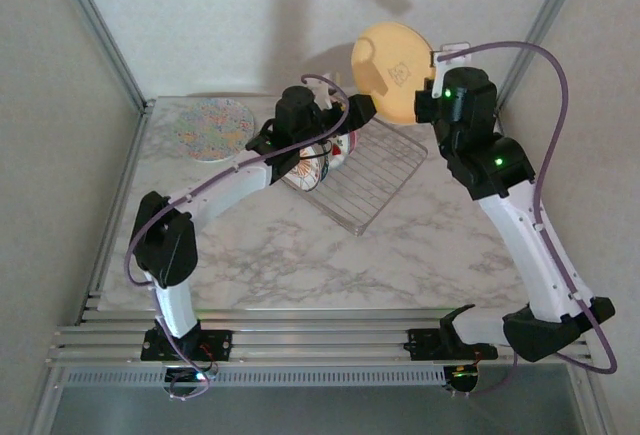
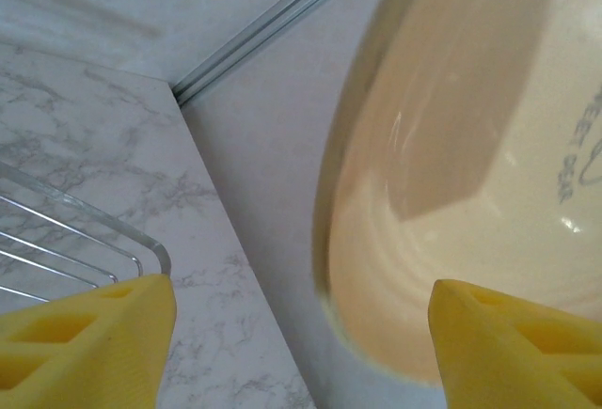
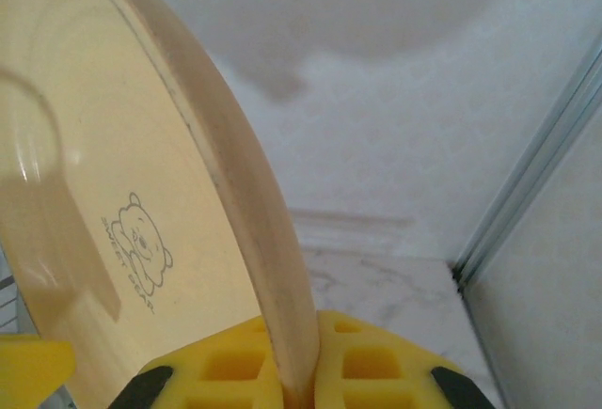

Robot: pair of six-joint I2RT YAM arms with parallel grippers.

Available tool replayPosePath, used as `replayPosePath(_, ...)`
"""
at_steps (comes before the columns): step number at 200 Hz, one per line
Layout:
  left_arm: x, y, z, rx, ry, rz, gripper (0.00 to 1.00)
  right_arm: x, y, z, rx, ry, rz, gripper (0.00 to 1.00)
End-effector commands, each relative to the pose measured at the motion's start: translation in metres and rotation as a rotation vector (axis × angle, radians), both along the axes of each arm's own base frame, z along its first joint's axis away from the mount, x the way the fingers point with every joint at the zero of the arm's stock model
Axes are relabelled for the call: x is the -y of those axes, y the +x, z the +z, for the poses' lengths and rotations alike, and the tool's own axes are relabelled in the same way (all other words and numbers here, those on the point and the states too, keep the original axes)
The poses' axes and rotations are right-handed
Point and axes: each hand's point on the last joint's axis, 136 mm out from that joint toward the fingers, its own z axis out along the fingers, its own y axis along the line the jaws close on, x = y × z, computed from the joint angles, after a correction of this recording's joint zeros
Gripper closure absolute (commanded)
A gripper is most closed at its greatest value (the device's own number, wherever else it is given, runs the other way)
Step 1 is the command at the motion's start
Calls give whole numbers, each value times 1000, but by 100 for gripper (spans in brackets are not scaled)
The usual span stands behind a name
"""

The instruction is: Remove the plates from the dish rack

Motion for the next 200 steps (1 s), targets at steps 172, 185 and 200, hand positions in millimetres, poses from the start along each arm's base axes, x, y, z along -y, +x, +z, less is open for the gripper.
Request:
replayPosePath(172,-10,-2,18,-2,-22,25,100,-15,-3,-21,-103,279,98,79)
replayPosePath(185,-15,-4,22,-10,-43,29,100,-18,-3,-19,-102,284,116,73)
replayPosePath(200,-25,-3,25,-23,-60,42,100,-22,-2,-16,-96,285,136,60)
